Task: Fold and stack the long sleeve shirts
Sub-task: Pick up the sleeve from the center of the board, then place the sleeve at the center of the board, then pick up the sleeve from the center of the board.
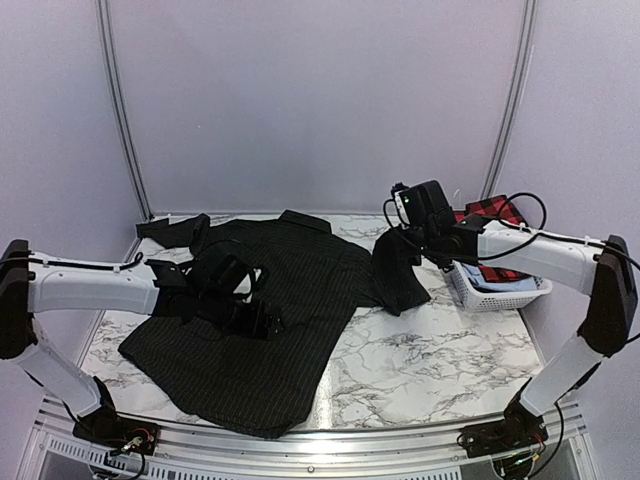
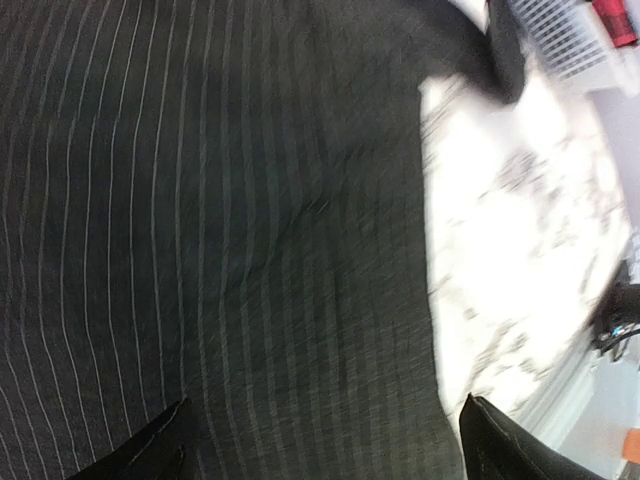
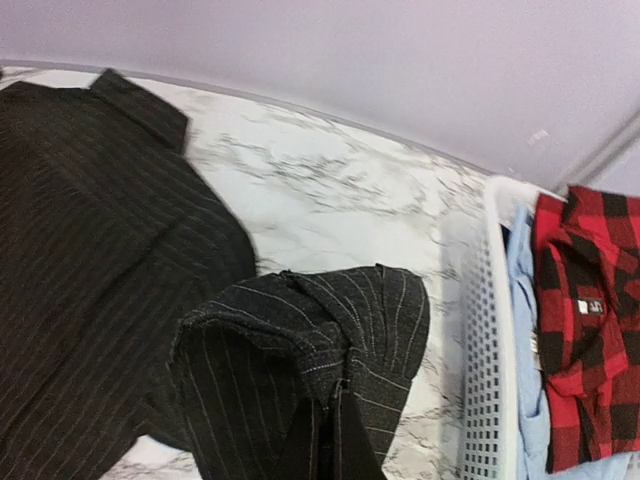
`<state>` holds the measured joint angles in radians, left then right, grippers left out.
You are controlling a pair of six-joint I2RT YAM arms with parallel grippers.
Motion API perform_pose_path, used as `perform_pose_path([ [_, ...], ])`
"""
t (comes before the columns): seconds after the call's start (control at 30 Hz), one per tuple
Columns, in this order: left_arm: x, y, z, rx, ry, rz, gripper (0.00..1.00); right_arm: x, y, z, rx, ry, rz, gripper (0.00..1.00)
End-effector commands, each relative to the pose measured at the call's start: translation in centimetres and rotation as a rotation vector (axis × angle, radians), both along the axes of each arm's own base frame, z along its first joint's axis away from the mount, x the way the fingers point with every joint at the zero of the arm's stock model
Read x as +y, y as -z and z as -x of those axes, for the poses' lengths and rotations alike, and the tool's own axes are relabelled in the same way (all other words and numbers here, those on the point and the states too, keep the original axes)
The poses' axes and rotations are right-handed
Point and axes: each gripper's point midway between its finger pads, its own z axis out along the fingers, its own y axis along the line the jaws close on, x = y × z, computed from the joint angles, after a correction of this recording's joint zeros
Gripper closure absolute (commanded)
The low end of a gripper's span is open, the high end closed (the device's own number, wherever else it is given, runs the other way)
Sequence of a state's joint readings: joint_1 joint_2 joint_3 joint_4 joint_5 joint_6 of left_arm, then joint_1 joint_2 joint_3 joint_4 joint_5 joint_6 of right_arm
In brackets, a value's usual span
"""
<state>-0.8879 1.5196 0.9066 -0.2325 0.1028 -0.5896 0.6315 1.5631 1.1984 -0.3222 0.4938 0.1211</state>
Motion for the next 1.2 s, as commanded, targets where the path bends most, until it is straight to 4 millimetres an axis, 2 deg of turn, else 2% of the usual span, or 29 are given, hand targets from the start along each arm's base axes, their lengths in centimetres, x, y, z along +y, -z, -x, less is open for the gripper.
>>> perform_pose_path([
  [0.0,-0.9,-5.2,-1.7,-0.133,0.021,0.062,0.07,7.2,-3.4,2.7,-0.080,-0.298,-0.017,1.00],
  [0.1,-1.2,-6.4,-2.4,-0.165,0.013,0.073,0.06,12.4,-2.3,6.0,-0.060,-0.509,-0.034,1.00],
  [0.2,-1.6,-6.8,-3.0,-0.181,0.003,0.077,0.06,16.7,0.6,9.5,0.011,-0.686,-0.031,1.00],
  [0.23,-1.8,-6.8,-3.1,-0.183,0.001,0.080,0.06,17.6,1.5,10.2,0.030,-0.719,-0.035,0.98],
  [0.3,-2.0,-6.4,-3.5,-0.179,-0.010,0.075,0.06,18.8,2.7,11.1,0.070,-0.760,-0.062,0.82],
  [0.37,-2.1,-5.8,-3.8,-0.168,-0.021,0.066,0.06,19.0,3.1,11.2,0.092,-0.748,-0.080,0.67],
  [0.43,-2.2,-5.3,-4.0,-0.158,-0.035,0.059,0.05,18.8,2.5,11.2,0.088,-0.726,-0.108,0.57],
  [0.53,-2.5,-4.7,-4.2,-0.149,-0.037,0.055,0.05,17.8,1.5,10.9,0.069,-0.673,-0.145,0.49],
  [0.63,-3.5,-4.2,-4.4,-0.154,-0.005,0.043,0.05,15.9,1.7,9.8,0.088,-0.578,-0.165,0.48],
  [0.83,-6.9,-3.1,-4.8,-0.176,0.042,-0.008,0.06,8.1,4.2,6.2,0.180,-0.242,-0.252,0.50],
  [0.9,-7.8,-2.6,-5.2,-0.193,0.039,-0.054,0.08,5.7,5.2,6.0,0.202,-0.166,-0.296,0.50],
  [0.97,-8.7,-1.9,-5.6,-0.224,0.030,-0.117,0.11,4.3,5.1,6.0,0.194,-0.127,-0.326,0.50],
  [1.07,-10.1,-0.8,-6.3,-0.293,0.020,-0.253,0.14,2.6,5.3,6.4,0.190,-0.090,-0.343,0.50],
  [1.17,-11.3,0.1,-6.8,-0.348,0.017,-0.360,0.18,1.8,5.6,6.9,0.194,-0.069,-0.346,0.50],
])
